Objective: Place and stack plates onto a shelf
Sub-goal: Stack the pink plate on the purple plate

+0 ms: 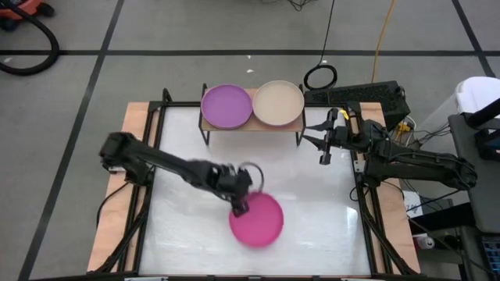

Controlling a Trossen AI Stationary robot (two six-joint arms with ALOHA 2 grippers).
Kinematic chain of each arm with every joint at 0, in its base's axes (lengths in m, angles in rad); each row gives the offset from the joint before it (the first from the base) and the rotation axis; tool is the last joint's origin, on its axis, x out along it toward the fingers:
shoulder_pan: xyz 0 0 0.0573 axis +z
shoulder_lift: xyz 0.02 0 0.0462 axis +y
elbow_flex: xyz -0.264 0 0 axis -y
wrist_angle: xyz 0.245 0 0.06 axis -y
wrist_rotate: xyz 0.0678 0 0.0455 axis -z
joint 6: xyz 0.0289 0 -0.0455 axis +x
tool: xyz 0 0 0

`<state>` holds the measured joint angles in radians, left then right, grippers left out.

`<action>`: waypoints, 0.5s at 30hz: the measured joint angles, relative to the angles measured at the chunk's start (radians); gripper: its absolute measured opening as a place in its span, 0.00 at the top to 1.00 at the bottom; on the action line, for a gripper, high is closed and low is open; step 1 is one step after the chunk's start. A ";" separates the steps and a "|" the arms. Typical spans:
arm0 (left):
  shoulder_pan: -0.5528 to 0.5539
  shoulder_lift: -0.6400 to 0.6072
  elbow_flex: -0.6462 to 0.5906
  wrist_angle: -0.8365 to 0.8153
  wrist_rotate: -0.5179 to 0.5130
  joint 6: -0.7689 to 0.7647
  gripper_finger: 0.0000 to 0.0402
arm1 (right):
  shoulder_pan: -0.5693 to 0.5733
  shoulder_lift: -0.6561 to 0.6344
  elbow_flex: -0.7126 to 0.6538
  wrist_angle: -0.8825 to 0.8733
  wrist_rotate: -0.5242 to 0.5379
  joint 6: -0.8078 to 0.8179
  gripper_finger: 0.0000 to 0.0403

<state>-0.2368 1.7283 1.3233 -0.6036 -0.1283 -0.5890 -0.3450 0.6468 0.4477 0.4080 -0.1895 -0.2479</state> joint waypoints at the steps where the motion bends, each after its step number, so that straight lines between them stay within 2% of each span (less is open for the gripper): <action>1: 0.012 -0.038 0.043 -0.076 -0.048 0.034 0.98 | 0.000 0.000 0.000 0.001 0.000 0.000 0.71; 4: 0.069 -0.151 0.158 -0.248 -0.210 0.132 0.98 | 0.000 0.000 0.000 0.007 -0.004 0.001 0.71; 7: 0.154 -0.270 0.238 -0.330 -0.390 0.217 0.98 | 0.000 0.000 0.000 0.019 -0.046 0.031 0.71; 8: 0.192 -0.304 0.254 -0.344 -0.422 0.245 0.98 | 0.000 0.000 0.000 0.026 -0.070 0.041 0.71; 12: 0.390 -0.404 0.273 -0.324 -0.411 0.352 0.98 | 0.000 0.000 0.000 0.047 -0.136 0.073 0.71; 15: 0.554 -0.437 0.273 -0.316 -0.315 0.393 0.98 | 0.000 0.001 0.000 0.046 -0.130 0.078 0.71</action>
<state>0.3168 1.2910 1.5963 -0.9196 -0.4432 -0.1964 -0.3450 0.6476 0.4480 0.4542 -0.3192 -0.1695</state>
